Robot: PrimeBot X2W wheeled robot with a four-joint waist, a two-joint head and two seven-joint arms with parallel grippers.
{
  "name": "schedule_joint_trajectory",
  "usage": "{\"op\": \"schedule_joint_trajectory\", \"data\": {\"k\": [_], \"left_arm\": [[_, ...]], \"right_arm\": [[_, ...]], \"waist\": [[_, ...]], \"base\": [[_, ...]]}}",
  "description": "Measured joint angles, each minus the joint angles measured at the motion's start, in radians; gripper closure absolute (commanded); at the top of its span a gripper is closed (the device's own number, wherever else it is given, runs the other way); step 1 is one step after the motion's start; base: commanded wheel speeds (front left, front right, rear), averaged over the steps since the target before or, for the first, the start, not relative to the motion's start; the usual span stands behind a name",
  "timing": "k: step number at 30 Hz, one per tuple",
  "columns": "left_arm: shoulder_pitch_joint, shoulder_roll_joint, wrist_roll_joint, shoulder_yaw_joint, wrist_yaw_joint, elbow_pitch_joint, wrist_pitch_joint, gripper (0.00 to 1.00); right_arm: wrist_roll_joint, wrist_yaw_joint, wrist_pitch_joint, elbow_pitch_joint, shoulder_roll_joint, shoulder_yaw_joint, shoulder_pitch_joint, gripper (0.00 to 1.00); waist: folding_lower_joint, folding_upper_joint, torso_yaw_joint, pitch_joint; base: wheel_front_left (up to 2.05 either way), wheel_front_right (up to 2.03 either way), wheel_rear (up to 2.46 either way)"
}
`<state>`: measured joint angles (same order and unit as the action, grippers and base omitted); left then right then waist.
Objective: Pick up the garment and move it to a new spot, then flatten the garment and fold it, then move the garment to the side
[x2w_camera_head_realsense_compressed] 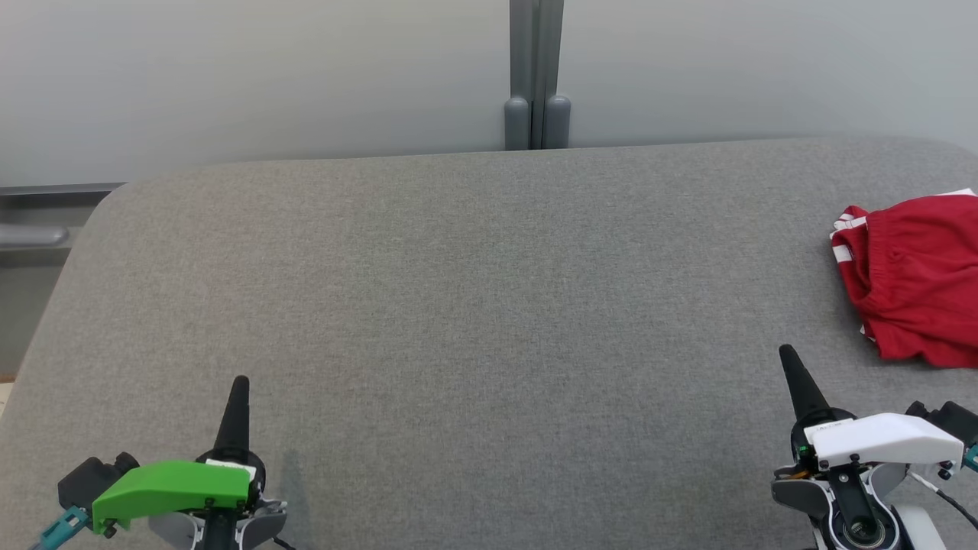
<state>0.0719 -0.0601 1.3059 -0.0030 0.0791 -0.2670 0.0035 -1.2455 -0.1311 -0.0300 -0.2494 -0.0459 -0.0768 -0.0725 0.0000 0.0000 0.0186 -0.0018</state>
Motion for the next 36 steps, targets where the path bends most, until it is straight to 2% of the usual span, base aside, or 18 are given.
{"op": "schedule_joint_trajectory", "data": {"k": [36], "left_arm": [[0.021, 0.001, 0.249, 0.079, 0.04, 0.016, 0.078, 1.0]], "right_arm": [[-0.285, 0.0, -0.066, 0.002, -0.002, -0.03, -0.024, 1.0]], "waist": [[0.0, 0.0, -0.014, 0.004]], "base": [[0.0, 0.0, 0.0]]}}
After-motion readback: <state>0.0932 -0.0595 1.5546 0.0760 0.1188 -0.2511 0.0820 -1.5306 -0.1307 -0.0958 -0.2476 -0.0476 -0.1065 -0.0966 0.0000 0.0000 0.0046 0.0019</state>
